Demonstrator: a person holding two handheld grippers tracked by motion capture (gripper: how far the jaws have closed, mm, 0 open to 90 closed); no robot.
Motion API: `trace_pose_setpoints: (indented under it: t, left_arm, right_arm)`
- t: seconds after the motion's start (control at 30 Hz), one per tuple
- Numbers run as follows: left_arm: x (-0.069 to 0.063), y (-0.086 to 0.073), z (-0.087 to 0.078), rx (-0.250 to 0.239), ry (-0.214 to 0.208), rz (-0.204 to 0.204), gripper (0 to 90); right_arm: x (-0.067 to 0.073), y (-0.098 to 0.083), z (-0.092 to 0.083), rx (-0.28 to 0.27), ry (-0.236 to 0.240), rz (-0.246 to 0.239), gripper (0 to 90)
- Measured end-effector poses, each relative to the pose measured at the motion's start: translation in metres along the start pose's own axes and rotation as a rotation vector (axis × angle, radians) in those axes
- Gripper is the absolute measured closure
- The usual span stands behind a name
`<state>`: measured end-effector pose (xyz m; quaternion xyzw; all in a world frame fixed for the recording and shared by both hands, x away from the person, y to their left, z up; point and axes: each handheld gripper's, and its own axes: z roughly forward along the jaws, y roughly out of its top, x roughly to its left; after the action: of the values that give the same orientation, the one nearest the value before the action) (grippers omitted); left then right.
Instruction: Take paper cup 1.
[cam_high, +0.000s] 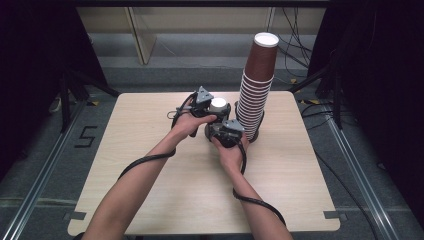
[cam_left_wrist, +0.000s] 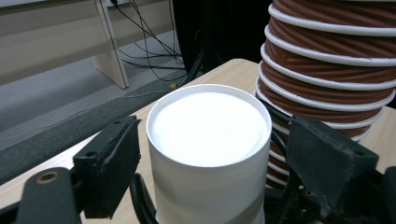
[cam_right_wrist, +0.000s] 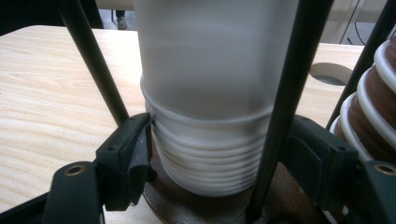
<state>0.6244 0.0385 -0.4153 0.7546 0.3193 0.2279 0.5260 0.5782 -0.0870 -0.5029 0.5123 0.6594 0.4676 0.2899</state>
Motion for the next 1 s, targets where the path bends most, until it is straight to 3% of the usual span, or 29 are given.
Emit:
trace_pose_setpoints:
  t: [0.07,0.13,0.2,0.47,0.73,1.0]
  left_arm:
    - [0.0002,-0.0006,0.0004,-0.004,-0.004,-0.006,18.2]
    - [0.0005,-0.0003,0.0,-0.004,-0.004,-0.012,19.5]
    - [0.0009,-0.0001,-0.0002,-0.012,-0.006,-0.025,21.8]
    - [0.0018,-0.0001,0.0004,-0.009,0.011,-0.03,31.2]
    - [0.0001,-0.0004,0.0028,0.002,0.021,0.003,32.4]
    - [-0.0002,0.0049,0.0,-0.014,0.022,0.006,32.9]
  right_arm:
    - [-0.001,0.0003,-0.0002,0.003,-0.004,-0.025,27.5]
    - [0.0002,0.0,0.0,0.005,0.002,0.004,27.5]
    - [-0.0006,0.0003,-0.0002,0.007,0.0,-0.018,27.5]
    - [-0.0007,-0.0001,-0.0005,0.017,0.001,-0.006,27.6]
    - [-0.0005,-0.0003,-0.0003,0.013,0.003,0.003,27.8]
    - [-0.0021,0.0004,-0.0008,0.017,0.003,-0.017,27.8]
